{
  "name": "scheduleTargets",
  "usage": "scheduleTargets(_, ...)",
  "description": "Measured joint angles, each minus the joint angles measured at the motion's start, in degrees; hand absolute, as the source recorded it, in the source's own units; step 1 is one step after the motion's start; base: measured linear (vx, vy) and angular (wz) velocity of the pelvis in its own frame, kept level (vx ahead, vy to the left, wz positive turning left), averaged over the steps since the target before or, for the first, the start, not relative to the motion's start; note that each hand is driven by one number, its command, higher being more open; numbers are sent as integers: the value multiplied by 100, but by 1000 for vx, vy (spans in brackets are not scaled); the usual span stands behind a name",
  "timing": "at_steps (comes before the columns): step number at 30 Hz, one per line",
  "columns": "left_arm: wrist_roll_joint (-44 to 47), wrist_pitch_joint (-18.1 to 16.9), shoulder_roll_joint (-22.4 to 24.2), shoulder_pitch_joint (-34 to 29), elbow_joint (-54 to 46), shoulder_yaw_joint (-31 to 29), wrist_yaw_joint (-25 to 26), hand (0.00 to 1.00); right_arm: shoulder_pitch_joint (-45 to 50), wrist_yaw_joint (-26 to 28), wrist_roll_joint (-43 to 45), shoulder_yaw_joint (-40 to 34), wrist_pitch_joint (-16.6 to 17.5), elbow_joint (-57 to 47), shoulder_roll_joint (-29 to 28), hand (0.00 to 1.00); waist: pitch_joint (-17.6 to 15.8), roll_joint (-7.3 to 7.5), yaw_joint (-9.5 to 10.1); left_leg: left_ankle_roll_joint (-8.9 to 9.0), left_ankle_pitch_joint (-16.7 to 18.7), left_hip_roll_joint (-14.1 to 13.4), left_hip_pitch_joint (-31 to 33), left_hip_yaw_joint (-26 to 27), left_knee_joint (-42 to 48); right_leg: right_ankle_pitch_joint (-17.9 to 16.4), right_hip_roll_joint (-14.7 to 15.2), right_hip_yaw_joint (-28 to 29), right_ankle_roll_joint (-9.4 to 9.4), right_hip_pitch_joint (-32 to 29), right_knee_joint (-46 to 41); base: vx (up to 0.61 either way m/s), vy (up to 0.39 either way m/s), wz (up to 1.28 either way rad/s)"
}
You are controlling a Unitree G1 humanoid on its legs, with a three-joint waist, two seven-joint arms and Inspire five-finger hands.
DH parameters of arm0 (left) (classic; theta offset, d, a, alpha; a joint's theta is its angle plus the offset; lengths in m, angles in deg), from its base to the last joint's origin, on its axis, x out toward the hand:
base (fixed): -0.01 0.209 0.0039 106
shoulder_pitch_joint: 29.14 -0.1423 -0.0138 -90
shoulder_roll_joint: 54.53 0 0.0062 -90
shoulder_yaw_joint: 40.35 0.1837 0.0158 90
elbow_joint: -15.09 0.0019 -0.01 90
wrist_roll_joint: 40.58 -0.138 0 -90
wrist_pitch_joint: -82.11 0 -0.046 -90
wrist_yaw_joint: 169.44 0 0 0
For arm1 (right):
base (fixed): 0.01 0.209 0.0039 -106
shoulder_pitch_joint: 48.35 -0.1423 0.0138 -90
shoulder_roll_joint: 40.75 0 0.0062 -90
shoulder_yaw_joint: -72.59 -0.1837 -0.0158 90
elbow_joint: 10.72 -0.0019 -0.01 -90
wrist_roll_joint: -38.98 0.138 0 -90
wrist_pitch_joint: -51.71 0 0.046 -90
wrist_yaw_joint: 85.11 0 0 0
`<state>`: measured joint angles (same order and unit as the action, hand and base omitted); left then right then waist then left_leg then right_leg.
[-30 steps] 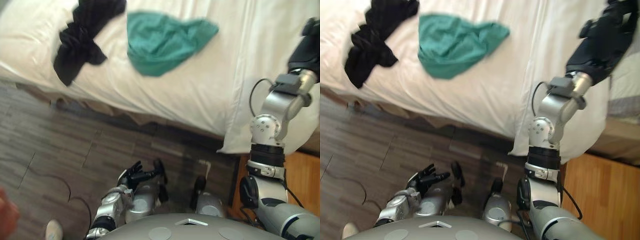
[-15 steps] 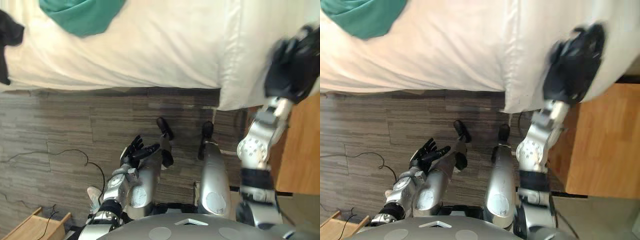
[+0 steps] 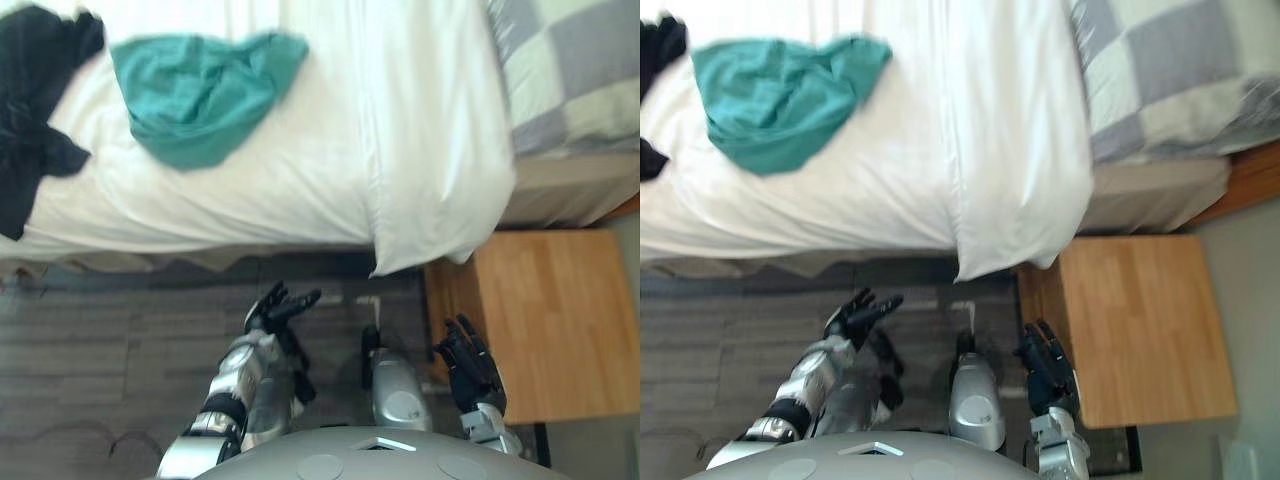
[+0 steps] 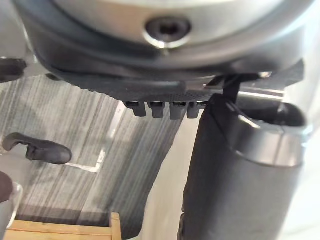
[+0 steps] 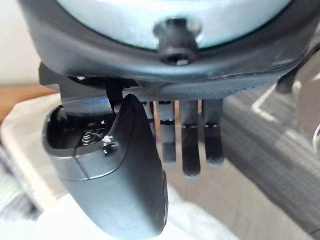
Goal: Tidy up the quilt and then pick up the clothes from the bed and put them into the laundry hamper
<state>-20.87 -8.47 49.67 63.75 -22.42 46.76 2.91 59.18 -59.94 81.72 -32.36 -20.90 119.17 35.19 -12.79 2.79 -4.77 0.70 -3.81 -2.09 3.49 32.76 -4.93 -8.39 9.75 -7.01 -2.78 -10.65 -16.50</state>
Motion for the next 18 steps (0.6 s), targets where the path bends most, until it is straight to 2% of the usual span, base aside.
scheduleTargets(2,-491,95,-15,-342,108,-12,5,100,-1,68,-227,87,76,1,-10,100,152,17,15,-16,221,-69,-186,3,280,-75,-6,-71,54,381,139,63,-37,12)
scheduleTargets(3,-728,181,-27,-388,92,-8,81,100,-9,79,-444,172,164,-7,-23,100,187,-20,61,13,598,-276,-41,-62,1041,-95,10,-135,68,595,243,25,-18,14)
scheduleTargets(4,-740,181,13,-390,81,-33,209,100,-5,74,-698,272,219,-5,10,100,256,-136,157,9,1001,-577,198,-131,1921,-92,-43,-180,62,742,289,12,27,17)
scheduleTargets(6,-738,165,49,-497,100,-85,476,100,29,73,-1160,419,244,49,35,100,385,-314,135,13,1445,-1004,534,-225,3015,-88,-78,-387,-4,994,283,38,107,31)
scheduleTargets(7,-753,139,74,-531,100,-148,543,100,56,75,-1274,435,262,75,25,100,438,-313,155,26,1539,-1044,534,-228,3157,-87,-38,-430,-26,1020,281,55,122,25)
scheduleTargets(8,-761,31,113,-562,96,-306,603,100,40,85,-1386,442,283,153,0,100,475,-333,190,-135,1784,-1195,568,-220,3531,-82,-1,-448,-37,1050,271,86,181,2)
scheduleTargets(9,-927,-80,97,-584,156,-519,633,100,-20,81,-1573,433,321,340,-7,100,525,-259,198,-142,1914,-1451,488,-261,3752,-58,138,-446,-77,1082,268,101,183,2)
scheduleTargets(10,-981,-114,80,-596,213,-624,627,100,-42,81,-1610,424,326,451,-13,100,566,-194,160,-135,1922,-1584,423,-317,3702,-36,267,-441,-114,1077,271,171,240,17)
scheduleTargets(11,-1119,-311,78,-668,276,-772,550,100,-45,63,-1749,359,332,627,-9,100,652,-90,132,5,1808,-1846,298,-541,3247,58,535,-410,-275,1057,272,151,188,24)
scheduleTargets(12,-1115,-450,80,-699,275,-777,491,100,-51,59,-1762,296,334,713,17,100,655,-74,135,90,1646,-1931,212,-710,2910,98,644,-396,-343,1029,264,201,392,27)
scheduleTargets(13,-1108,-739,125,-793,251,-774,370,100,-57,50,-1766,165,338,907,97,100,682,-116,169,243,1119,-2068,-28,-1024,2040,169,807,-367,-468,953,245,183,495,24)
scheduleTargets(14,-1082,-944,174,-813,239,-767,283,100,-85,41,-1774,52,340,1068,167,100,715,-215,161,1261,249,-2044,-321,-1106,1303,224,972,-340,-718,964,262,142,440,19)
scheduleTargets(15,-1068,-954,114,-779,231,-756,244,100,-186,10,-1781,-15,328,1260,87,100,691,36,159,1422,119,-1782,-442,-1087,1203,290,1220,-254,-800,975,284,116,502,-5)
scheduleTargets(16,-939,-1025,-112,-824,165,-754,244,100,-185,4,-1885,1,329,1353,-177,100,681,212,194,1418,240,-1527,-504,-984,1284,789,1429,-116,-749,980,425,57,487,-24)
scheduleTargets(17,-748,-1032,-213,-861,159,-754,267,100,-99,-24,-2077,-13,466,1293,-384,100,709,255,187,1397,538,-1537,-452,-968,1687,1381,1473,-111,-678,1039,575,54,583,-33)
scheduleTargets(18,-640,-1024,-216,-878,158,-749,267,100,-81,-27,-2136,-11,529,1244,-412,100,717,238,191,1373,674,-1546,-457,-930,1833,1683,1489,-150,-620,1047,649,-1,483,-46)
